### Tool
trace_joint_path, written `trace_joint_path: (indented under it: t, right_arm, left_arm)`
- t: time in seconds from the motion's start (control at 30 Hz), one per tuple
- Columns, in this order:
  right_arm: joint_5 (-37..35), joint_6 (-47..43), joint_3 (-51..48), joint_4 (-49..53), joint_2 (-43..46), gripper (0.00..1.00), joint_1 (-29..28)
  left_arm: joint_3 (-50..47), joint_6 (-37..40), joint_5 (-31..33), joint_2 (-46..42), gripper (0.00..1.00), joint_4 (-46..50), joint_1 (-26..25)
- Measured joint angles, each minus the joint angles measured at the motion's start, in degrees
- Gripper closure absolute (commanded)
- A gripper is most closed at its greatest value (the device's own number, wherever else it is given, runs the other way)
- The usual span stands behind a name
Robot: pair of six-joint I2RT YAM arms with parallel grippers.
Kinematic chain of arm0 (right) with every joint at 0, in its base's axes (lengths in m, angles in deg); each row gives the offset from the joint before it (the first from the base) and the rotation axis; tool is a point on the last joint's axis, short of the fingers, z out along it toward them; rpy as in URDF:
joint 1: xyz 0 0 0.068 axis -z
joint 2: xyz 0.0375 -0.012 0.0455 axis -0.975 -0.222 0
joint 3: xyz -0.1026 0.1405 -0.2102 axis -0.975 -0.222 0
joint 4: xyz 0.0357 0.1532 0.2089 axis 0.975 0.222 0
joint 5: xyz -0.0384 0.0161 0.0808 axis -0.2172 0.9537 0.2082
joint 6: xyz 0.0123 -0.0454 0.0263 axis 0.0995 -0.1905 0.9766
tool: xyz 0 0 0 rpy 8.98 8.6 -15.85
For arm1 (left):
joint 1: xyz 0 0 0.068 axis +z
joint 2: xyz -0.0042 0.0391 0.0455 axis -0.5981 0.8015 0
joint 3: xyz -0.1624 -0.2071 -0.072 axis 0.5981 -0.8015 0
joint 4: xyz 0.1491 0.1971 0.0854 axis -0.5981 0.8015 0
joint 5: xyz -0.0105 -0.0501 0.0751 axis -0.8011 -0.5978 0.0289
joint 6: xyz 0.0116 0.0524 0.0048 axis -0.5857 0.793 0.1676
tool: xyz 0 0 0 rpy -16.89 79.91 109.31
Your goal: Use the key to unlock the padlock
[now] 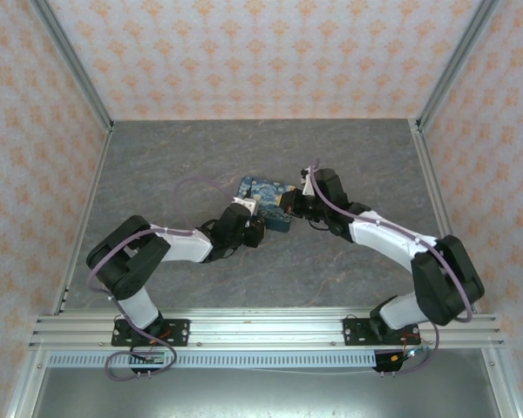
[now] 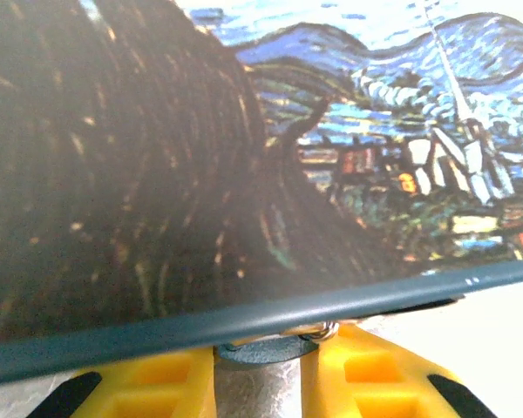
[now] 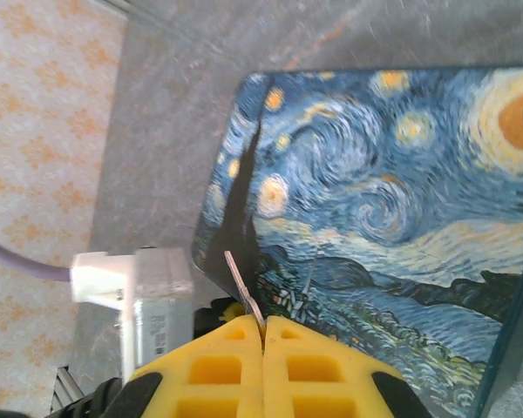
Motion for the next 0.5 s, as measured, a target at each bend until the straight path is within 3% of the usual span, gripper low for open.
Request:
trace_joint_path:
  t: [0.5]
  right_arm:
    - [-2.08, -5.99, -16.0, -1.2, 13.2, 1.0, 0.0]
  left_arm:
    - [8.83, -10.14, -4.26, -0.76, 0.79, 13.11, 0.0]
